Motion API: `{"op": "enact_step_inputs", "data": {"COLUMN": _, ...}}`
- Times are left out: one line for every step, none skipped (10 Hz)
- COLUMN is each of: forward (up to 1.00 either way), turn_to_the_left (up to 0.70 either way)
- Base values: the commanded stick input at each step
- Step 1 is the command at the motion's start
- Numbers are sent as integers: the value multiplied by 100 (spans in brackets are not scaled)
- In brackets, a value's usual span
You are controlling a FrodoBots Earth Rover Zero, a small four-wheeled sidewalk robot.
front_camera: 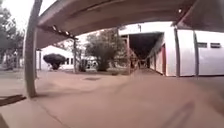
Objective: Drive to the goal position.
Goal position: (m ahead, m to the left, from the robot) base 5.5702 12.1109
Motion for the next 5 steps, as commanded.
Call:
{"op": "enact_step_inputs", "data": {"forward": 70, "turn_to_the_left": 0}}
{"op": "enact_step_inputs", "data": {"forward": 70, "turn_to_the_left": 0}}
{"op": "enact_step_inputs", "data": {"forward": 70, "turn_to_the_left": 16}}
{"op": "enact_step_inputs", "data": {"forward": 70, "turn_to_the_left": 27}}
{"op": "enact_step_inputs", "data": {"forward": 70, "turn_to_the_left": 28}}
